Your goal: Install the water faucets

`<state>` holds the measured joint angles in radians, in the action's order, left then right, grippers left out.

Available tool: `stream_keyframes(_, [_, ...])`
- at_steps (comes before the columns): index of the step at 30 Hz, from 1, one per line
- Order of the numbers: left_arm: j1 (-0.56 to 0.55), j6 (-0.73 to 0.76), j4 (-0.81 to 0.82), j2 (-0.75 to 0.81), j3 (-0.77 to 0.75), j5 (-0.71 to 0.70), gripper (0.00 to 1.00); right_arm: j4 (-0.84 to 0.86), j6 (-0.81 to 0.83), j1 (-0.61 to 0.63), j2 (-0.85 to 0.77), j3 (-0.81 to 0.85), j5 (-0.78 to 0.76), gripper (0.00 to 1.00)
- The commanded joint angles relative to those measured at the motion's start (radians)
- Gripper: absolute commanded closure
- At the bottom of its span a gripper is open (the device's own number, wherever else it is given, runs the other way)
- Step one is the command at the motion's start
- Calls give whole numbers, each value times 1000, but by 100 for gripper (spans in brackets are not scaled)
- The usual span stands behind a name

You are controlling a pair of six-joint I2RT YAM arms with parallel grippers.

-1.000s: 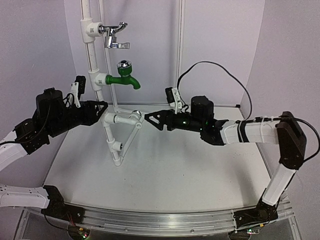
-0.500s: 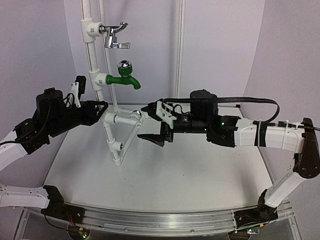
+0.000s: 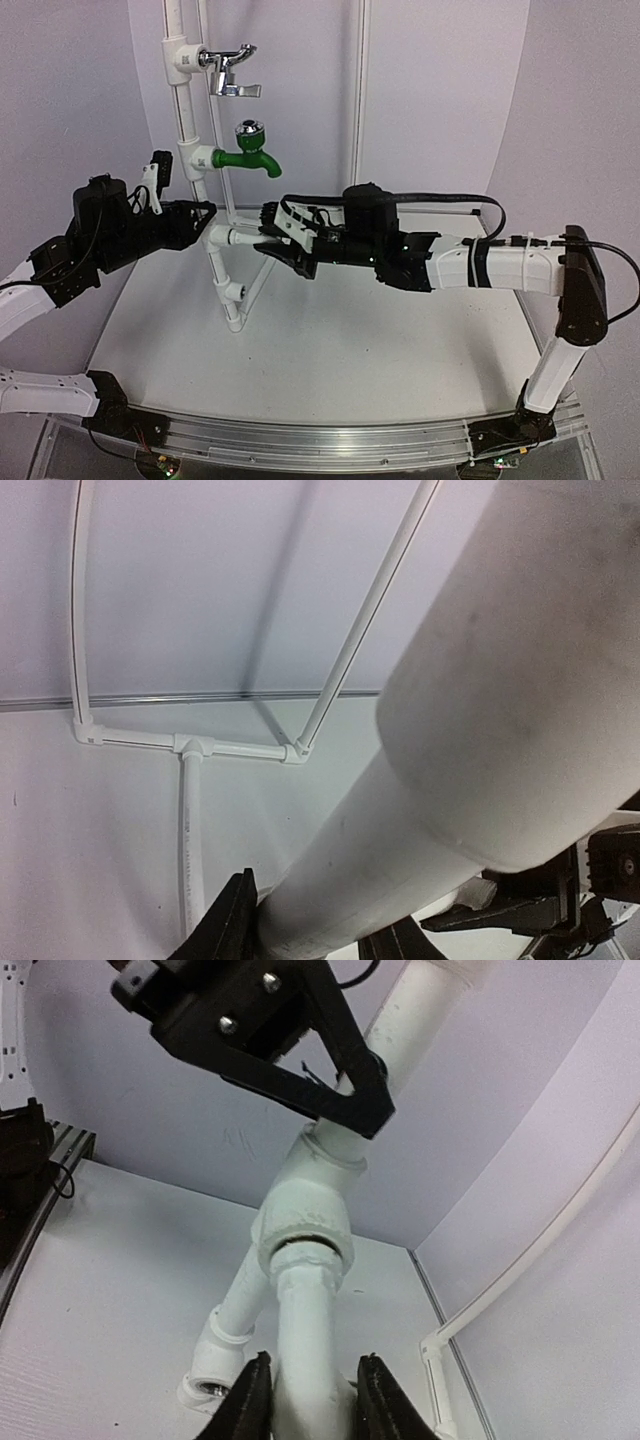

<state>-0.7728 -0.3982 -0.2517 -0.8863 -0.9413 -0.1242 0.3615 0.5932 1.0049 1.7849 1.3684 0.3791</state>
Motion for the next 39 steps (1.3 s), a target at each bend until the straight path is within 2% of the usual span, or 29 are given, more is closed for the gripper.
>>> stream_keyframes(1, [-17, -144, -75, -17, -10, 120, 100, 52, -242, -2, 50, 59, -133, 88])
stream_keyframes(3, [-17, -142, -75, -16, -9, 121, 100, 57, -373, -2, 55, 56, -146, 99])
stream_keyframes(7, [-17, -143, -75, -7, -5, 121, 100, 43, -869, -25, 55, 51, -159, 100])
stream_keyframes(11, [-18, -144, -78, 4, -1, 121, 100, 102, -1532, -128, 73, 21, 117, 100])
stream_keyframes(14, [-17, -146, -78, 2, 2, 121, 100, 260, -1870, -177, 124, 24, 295, 98])
stream_keyframes(15, [-17, -147, -78, 1, 1, 120, 100, 317, -1914, -180, 130, 30, 323, 91])
stream_keyframes(17, [-17, -148, -78, -1, 1, 120, 100, 384, -1882, -181, 120, 44, 343, 66])
stream_keyframes(18, [-17, -148, -79, -2, 1, 121, 100, 383, -1807, -181, 98, 46, 336, 56])
stream_keyframes(19, [-17, -148, -78, -2, 1, 121, 100, 369, -1706, -181, 67, 41, 323, 47])
stream_keyframes(20, [-17, -148, -78, -2, 2, 121, 100, 299, -1533, -179, 31, 27, 279, 36])
stream_keyframes(22, [-17, -148, -77, -1, 3, 121, 100, 150, -1278, -171, -53, -1, 153, 25])
stream_keyframes(25, [-17, -147, -78, 1, 6, 121, 100, 45, -940, -163, -138, -61, -5, 16])
stream_keyframes(29, [-17, -146, -78, 4, 8, 120, 100, -22, -751, -158, -157, -74, -8, 14])
stream_keyframes(33, [-17, -143, -77, 1, 0, 159, 100, -63, -728, -150, -144, -56, 29, 14])
stream_keyframes(36, [-17, -138, -77, -8, -11, 176, 99, -70, -783, -145, -146, -58, -11, 10])
stream_keyframes(38, [-17, -136, -77, -6, -14, 178, 89, -93, -811, -144, -161, -63, -72, 3])
stream_keyframes(39, [-17, -135, -77, -1, -14, 179, 79, -118, -825, -144, -173, -64, -106, 2])
